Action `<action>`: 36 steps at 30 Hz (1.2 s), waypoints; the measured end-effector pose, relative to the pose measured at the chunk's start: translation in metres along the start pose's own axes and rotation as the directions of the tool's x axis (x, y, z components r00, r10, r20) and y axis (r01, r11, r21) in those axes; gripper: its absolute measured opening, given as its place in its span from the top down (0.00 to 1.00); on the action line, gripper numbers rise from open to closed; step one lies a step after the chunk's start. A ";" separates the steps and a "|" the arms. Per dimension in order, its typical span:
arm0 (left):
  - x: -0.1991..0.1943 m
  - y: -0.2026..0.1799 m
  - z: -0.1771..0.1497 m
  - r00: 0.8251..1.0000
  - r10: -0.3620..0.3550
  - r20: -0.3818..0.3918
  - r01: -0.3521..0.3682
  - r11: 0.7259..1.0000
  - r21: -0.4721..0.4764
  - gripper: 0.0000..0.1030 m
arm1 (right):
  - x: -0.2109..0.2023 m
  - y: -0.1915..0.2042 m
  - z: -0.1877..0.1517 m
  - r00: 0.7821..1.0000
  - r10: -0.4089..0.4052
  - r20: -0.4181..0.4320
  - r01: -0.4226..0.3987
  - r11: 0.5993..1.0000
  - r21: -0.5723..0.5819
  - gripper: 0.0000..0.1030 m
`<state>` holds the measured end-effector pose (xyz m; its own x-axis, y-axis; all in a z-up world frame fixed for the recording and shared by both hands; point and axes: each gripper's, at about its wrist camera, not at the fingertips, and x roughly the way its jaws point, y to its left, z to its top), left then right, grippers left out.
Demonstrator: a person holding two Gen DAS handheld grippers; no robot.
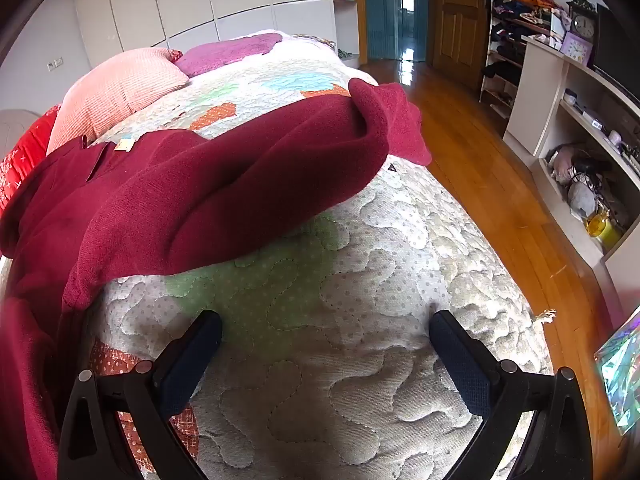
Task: Fold small clothes
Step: 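Position both grippers over the dark red sweatshirt spread on the bed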
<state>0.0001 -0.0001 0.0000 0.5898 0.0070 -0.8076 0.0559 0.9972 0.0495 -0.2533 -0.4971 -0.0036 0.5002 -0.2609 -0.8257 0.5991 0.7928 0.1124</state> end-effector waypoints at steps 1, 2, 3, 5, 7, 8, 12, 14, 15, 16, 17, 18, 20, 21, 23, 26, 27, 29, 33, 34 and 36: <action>0.000 0.000 0.000 1.000 0.002 -0.004 -0.002 1.000 0.001 0.01 | 0.001 0.002 0.001 1.000 -0.012 -0.006 0.012 1.000 -0.004 0.00; 0.000 0.000 0.000 1.000 0.003 -0.004 -0.003 1.000 0.000 0.01 | 0.001 0.002 0.001 1.000 -0.017 -0.009 0.017 1.000 -0.008 0.00; 0.000 0.000 0.000 1.000 0.003 -0.004 -0.003 1.000 0.000 0.01 | -0.001 0.002 0.002 1.000 -0.019 -0.015 0.019 1.000 -0.007 0.00; -0.002 0.002 0.001 1.000 -0.004 -0.006 0.004 1.000 -0.008 0.01 | -0.012 0.001 0.000 1.000 -0.013 -0.023 0.013 1.000 0.007 0.00; -0.008 0.005 -0.001 1.000 -0.015 -0.006 0.015 1.000 -0.015 0.01 | -0.032 0.001 -0.007 1.000 0.001 -0.008 -0.001 0.999 0.034 0.00; -0.011 0.006 -0.001 1.000 -0.024 -0.005 0.023 1.000 -0.013 0.01 | -0.044 0.001 -0.010 1.000 0.011 0.006 -0.011 0.999 0.041 0.00; -0.048 -0.005 -0.013 0.997 -0.067 0.036 0.067 0.998 0.019 0.01 | -0.094 0.023 -0.017 0.997 0.028 0.068 -0.028 1.000 -0.003 0.00; -0.072 -0.015 -0.012 0.994 -0.072 0.085 0.068 0.996 0.052 0.01 | -0.122 0.040 -0.017 0.989 0.096 0.109 -0.093 0.995 -0.033 0.00; -0.083 -0.019 -0.013 0.992 -0.075 0.106 0.068 0.996 0.066 0.01 | -0.132 0.047 -0.018 0.985 0.131 0.117 -0.126 0.991 -0.045 0.00; -0.091 -0.023 -0.013 0.990 -0.087 0.115 0.079 0.994 0.079 0.01 | -0.142 0.055 -0.018 0.978 0.169 0.123 -0.163 0.985 -0.057 0.00; -0.100 -0.027 -0.015 0.987 -0.111 0.120 0.100 0.991 0.093 0.01 | -0.151 0.064 -0.018 0.972 0.194 0.133 -0.187 0.980 -0.067 0.00; -0.111 -0.031 -0.017 0.983 -0.135 0.125 0.122 0.987 0.107 0.01 | -0.160 0.074 -0.017 0.965 0.217 0.147 -0.206 0.975 -0.082 0.00; -0.127 -0.040 -0.020 0.977 -0.165 0.135 0.147 0.980 0.133 0.01 | -0.170 0.096 -0.017 0.956 0.248 0.159 -0.231 0.966 -0.118 0.00; -0.135 -0.046 -0.023 0.975 -0.172 0.143 0.151 0.977 0.148 0.01 | -0.171 0.106 -0.016 0.954 0.255 0.157 -0.236 0.963 -0.132 0.00; -0.149 -0.057 -0.026 0.972 -0.177 0.155 0.150 0.973 0.173 0.01 | -0.169 0.120 -0.017 0.950 0.272 0.156 -0.251 0.958 -0.141 0.00; -0.165 -0.070 -0.025 0.968 -0.184 0.173 0.149 0.969 0.196 0.01 | -0.163 0.135 -0.016 0.952 0.268 0.146 -0.252 0.960 -0.118 0.00; -0.169 -0.073 -0.024 0.966 -0.189 0.174 0.153 0.967 0.201 0.01 | -0.160 0.140 -0.014 0.955 0.256 0.147 -0.239 0.963 -0.122 0.00; -0.174 -0.082 -0.024 0.966 -0.196 0.170 0.159 0.965 0.208 0.01 | -0.155 0.149 -0.012 0.961 0.237 0.144 -0.215 0.964 -0.156 0.00; -0.179 -0.096 -0.023 0.966 -0.192 0.176 0.150 0.963 0.225 0.01 | -0.149 0.157 -0.009 0.962 0.230 0.148 -0.205 0.964 -0.168 0.00; -0.180 -0.100 -0.021 0.965 -0.195 0.177 0.153 0.962 0.226 0.01 | -0.147 0.158 -0.009 0.962 0.227 0.150 -0.203 0.966 -0.159 0.00; -0.181 -0.106 -0.019 0.963 -0.202 0.179 0.158 0.961 0.229 0.01 | -0.144 0.158 -0.007 0.964 0.221 0.150 -0.198 0.968 -0.154 0.00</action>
<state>-0.1280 -0.1057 0.1296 0.7012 -0.2076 -0.6821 0.3314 0.9420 0.0539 -0.2350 -0.3298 0.1289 0.7083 -0.1589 -0.6878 0.3843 0.9041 0.1869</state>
